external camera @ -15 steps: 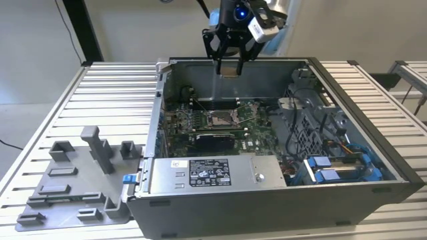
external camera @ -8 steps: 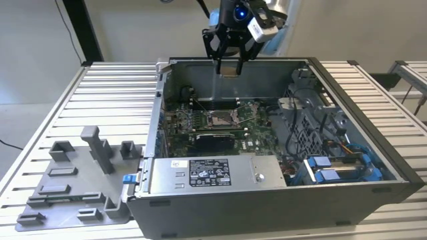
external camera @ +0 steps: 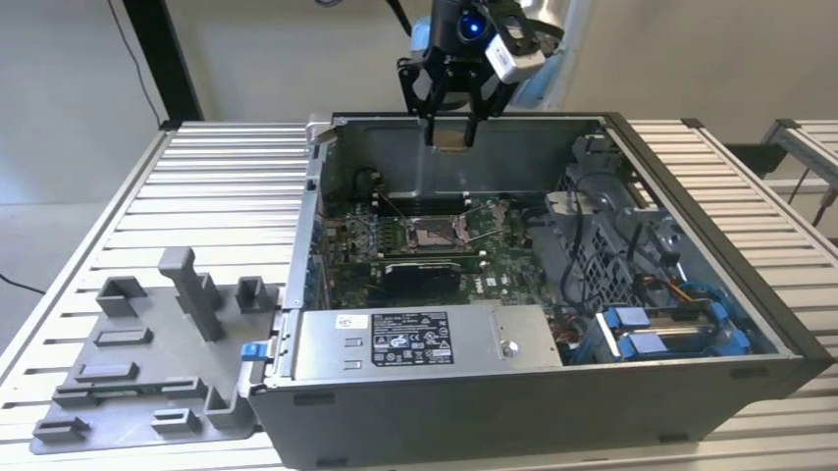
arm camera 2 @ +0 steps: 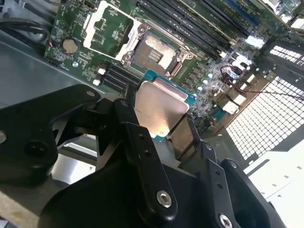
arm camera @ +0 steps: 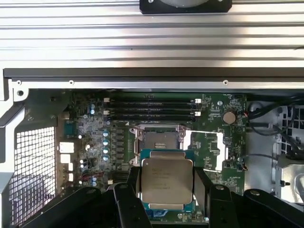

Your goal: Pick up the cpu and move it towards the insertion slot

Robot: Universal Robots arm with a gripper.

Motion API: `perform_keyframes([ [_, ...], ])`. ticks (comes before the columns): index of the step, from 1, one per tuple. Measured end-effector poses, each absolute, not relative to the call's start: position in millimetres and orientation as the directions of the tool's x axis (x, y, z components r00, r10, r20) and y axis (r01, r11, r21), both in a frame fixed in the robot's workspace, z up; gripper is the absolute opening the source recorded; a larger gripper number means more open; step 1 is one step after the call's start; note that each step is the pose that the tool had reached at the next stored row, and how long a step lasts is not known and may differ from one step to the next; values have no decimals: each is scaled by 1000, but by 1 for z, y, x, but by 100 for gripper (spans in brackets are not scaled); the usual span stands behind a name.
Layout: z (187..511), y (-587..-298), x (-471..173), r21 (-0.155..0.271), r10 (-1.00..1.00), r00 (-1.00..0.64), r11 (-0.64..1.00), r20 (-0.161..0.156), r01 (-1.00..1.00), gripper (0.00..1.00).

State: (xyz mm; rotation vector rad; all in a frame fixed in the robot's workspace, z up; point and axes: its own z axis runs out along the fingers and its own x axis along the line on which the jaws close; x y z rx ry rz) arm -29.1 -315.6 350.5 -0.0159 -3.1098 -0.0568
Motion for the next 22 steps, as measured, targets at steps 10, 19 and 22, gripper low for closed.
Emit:
perform_keyframes([
  [10,349,-312,-34,36,9,-1000,999,19,10,0],
  [19,348,-305,-34,36,-3,-1000,999,17,-2,0],
  [22,348,-303,-34,36,-8,-1000,999,17,-8,0],
])
